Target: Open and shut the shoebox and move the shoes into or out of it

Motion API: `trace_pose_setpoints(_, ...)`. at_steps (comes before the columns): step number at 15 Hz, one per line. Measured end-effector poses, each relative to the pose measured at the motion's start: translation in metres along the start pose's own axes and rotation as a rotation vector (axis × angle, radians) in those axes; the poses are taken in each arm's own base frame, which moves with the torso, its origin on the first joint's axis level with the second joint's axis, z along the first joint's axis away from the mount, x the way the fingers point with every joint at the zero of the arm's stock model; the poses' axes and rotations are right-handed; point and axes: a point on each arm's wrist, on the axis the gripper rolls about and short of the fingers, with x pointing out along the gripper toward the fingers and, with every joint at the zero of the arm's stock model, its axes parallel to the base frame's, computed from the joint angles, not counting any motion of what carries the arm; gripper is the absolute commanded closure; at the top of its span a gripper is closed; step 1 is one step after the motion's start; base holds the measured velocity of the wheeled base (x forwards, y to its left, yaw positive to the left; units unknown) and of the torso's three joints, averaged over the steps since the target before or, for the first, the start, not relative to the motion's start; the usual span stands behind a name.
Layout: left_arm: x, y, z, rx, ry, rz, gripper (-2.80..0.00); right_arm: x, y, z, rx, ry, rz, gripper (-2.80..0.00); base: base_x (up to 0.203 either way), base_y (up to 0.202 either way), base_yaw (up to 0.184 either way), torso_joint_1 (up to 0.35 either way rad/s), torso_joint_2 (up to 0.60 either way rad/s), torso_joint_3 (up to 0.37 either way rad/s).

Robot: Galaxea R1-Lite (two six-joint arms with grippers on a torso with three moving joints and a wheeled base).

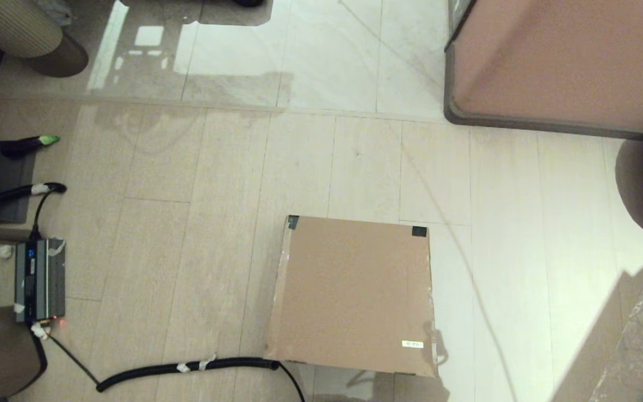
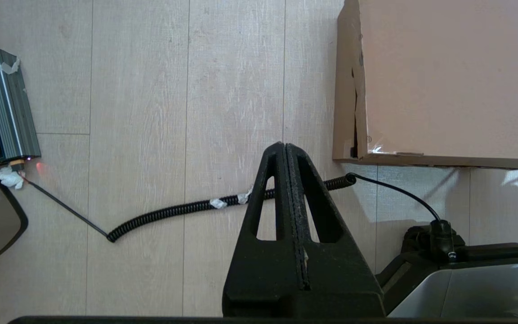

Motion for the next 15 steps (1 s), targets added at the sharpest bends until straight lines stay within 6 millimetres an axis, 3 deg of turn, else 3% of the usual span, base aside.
trace_pose_setpoints(4, 0.0000, 0.0000, 0.0000, -0.003, 0.000, 0.000, 0.00, -0.0101, -0.0006, -0.0070, 0.032, -0.158, -0.006, 0.00, 0.000, 0.000, 0.000, 0.000, 0.00, 0.000)
trace_pose_setpoints(15, 0.0000, 0.0000, 0.0000, -0.003, 0.001, 0.000, 0.00, -0.0127, -0.0008, -0.0086, 0.039, -0.198, -0.011, 0.00, 0.000, 0.000, 0.000, 0.000, 0.00, 0.000)
